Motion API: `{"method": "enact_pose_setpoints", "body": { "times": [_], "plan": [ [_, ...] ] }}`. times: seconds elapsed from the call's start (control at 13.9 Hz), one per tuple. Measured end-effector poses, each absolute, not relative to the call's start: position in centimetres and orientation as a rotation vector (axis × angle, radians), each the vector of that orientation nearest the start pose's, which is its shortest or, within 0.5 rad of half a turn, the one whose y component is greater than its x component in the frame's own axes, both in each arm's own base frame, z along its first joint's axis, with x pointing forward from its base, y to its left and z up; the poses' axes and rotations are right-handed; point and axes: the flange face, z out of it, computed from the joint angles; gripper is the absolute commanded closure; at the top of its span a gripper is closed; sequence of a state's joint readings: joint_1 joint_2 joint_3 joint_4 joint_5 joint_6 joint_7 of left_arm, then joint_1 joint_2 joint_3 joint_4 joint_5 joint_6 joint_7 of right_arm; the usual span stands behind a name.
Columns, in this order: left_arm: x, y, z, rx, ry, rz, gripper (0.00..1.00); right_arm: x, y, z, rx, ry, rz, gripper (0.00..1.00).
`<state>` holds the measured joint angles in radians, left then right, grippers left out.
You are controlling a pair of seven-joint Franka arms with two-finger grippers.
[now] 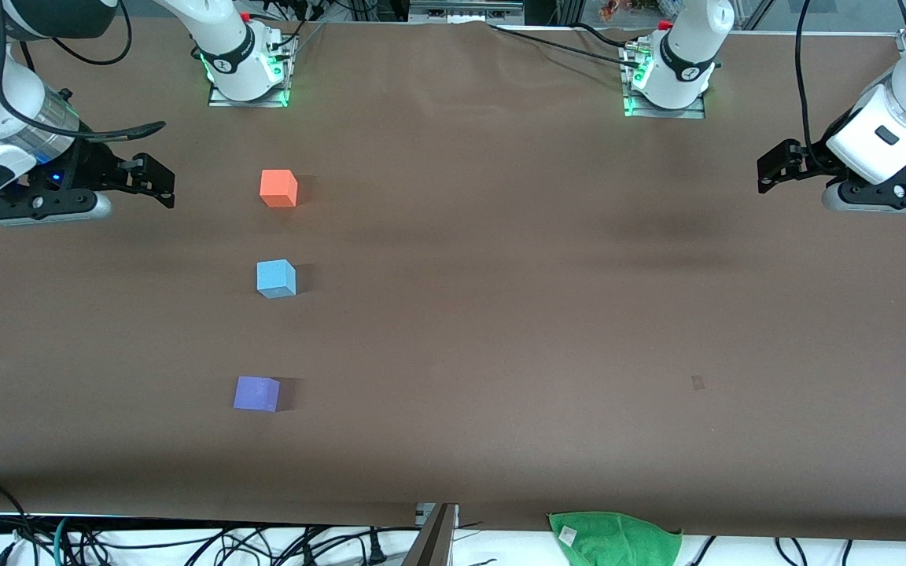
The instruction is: Place blue block between orange and purple blocks
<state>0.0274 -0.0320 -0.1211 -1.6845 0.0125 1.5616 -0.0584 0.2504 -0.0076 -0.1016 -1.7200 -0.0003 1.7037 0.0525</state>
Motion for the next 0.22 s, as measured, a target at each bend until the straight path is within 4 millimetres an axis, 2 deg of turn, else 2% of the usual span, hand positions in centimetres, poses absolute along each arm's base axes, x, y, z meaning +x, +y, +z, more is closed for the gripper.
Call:
{"method": "enact_pose_setpoints", "body": {
  "times": [0.22],
  "plan": [
    [53.74,-5.02,58.77,-3.115,0.056,0.140,0.00,55.44,7.07,57.19,-3.131,-0.160,0.013,0.00]
  ]
}}
